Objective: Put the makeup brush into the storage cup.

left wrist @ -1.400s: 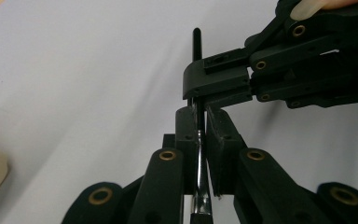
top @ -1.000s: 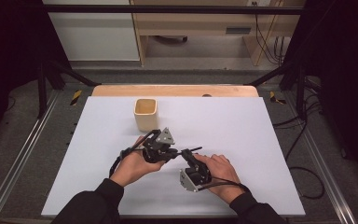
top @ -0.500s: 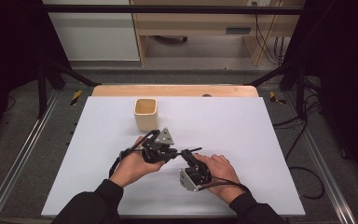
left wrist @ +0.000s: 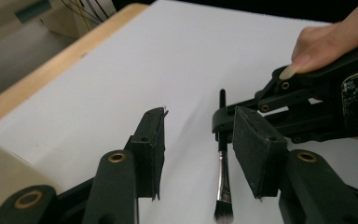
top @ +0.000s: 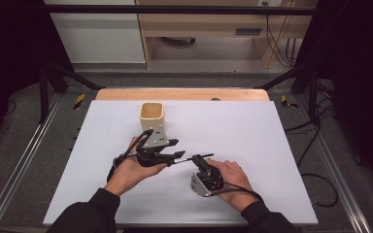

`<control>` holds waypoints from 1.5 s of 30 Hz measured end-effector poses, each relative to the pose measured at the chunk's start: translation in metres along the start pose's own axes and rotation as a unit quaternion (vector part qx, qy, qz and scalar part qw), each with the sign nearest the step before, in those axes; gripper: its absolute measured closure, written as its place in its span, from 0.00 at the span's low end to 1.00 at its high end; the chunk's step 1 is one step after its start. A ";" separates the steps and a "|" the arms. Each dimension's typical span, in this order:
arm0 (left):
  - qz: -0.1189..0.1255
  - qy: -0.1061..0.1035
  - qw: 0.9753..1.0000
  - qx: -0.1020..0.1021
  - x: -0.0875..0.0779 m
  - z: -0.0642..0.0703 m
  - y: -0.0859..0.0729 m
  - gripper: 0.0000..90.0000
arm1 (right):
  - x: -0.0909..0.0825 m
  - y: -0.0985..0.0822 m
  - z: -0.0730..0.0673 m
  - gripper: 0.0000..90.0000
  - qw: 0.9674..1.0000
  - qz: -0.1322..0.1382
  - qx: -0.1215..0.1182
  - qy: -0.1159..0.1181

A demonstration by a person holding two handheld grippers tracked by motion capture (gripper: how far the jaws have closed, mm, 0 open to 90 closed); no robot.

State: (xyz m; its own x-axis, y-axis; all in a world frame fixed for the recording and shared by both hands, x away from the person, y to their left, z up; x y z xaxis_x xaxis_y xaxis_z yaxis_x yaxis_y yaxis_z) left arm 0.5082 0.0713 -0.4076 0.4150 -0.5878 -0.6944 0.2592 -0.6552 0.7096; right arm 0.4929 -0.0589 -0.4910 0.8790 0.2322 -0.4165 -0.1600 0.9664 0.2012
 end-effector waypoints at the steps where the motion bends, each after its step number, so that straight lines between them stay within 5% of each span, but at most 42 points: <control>1: 0.001 0.002 1.000 0.002 -0.002 -0.001 0.000 0.57 | 0.000 -0.001 0.001 0.93 1.000 0.000 0.001 -0.003; 8: 0.037 0.013 0.999 -0.009 -0.015 -0.008 -0.003 0.44 | 0.000 -0.005 0.006 0.93 0.999 0.002 0.035 0.006; 24: 0.057 0.033 0.997 -0.041 -0.023 -0.023 -0.013 0.07 | -0.001 -0.009 0.014 0.93 0.998 0.004 0.066 0.009; 39: 0.077 0.046 0.995 -0.045 -0.029 -0.029 -0.024 0.04 | -0.002 -0.012 0.023 0.93 0.995 0.015 0.096 0.005; 45: 0.087 0.053 0.994 -0.049 -0.031 -0.032 -0.028 0.04 | -0.002 -0.012 0.027 0.93 0.991 0.023 0.133 0.016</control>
State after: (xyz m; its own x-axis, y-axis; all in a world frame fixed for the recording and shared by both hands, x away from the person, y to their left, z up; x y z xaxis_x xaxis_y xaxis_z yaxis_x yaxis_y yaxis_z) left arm 0.5154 0.1232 -0.4024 0.5483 -0.6315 -0.5483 0.2578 -0.4961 0.8291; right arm 0.5051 -0.0745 -0.4681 0.8577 0.2831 -0.4292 -0.0714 0.8923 0.4457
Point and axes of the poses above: each handheld gripper's, and its own axes: x roughly forward along the jaws, y roughly out of its top, z roughly to its right, the point moved 7 cm from there along x, roughly forward along the jaws, and after that the axes turned 14 degrees about -z, right-handed, at the moved point
